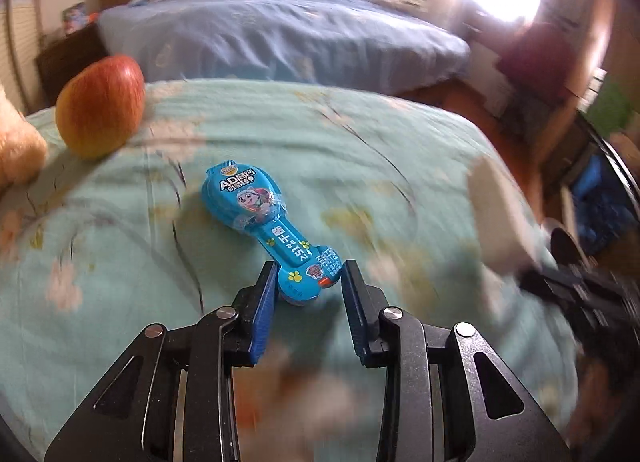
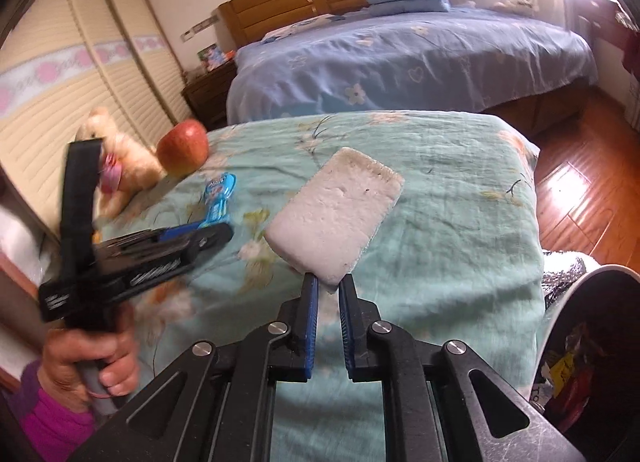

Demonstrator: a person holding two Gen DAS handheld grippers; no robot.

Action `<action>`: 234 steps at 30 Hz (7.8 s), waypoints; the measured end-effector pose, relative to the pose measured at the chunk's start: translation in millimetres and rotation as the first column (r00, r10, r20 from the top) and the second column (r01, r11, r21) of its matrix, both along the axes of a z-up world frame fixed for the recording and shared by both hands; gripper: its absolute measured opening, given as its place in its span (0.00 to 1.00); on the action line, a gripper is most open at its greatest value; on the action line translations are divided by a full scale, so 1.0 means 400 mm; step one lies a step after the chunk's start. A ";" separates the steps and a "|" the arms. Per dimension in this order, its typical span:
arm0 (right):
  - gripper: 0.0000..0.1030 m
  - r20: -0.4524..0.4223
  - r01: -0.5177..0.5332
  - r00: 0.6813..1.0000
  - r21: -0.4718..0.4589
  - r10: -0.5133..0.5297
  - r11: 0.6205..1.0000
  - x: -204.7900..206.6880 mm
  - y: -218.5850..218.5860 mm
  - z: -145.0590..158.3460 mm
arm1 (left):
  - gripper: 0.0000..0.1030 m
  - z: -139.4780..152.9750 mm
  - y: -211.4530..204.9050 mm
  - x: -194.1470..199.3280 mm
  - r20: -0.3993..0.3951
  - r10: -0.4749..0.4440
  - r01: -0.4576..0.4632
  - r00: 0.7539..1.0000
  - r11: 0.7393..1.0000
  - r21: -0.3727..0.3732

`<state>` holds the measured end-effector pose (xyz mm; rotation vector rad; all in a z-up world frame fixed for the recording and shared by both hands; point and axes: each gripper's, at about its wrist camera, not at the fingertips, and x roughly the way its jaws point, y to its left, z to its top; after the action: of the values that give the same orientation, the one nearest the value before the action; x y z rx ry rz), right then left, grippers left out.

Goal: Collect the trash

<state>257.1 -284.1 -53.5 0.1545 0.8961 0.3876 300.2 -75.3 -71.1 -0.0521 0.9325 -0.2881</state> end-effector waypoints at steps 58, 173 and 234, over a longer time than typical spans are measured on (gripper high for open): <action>0.39 0.074 0.357 0.930 0.049 -0.359 0.933 -0.340 -0.209 0.057 | 0.27 0.092 -0.292 -0.342 0.128 -0.224 0.226 0.966 0.974 0.000; 0.46 -0.045 0.502 0.865 0.057 -0.500 0.863 -0.237 -0.561 -0.024 | 0.31 0.058 -0.717 -0.206 0.056 -0.407 0.403 0.912 0.913 0.066; 1.00 0.485 0.445 0.785 -0.010 -0.385 0.895 -0.583 -0.100 0.139 | 0.99 0.177 -0.077 -0.665 0.539 0.115 -0.132 0.834 0.991 -0.007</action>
<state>24.0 -324.1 1.9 0.1307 0.3768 -0.0546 34.3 -106.3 -0.3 -0.0011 0.3660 -0.1529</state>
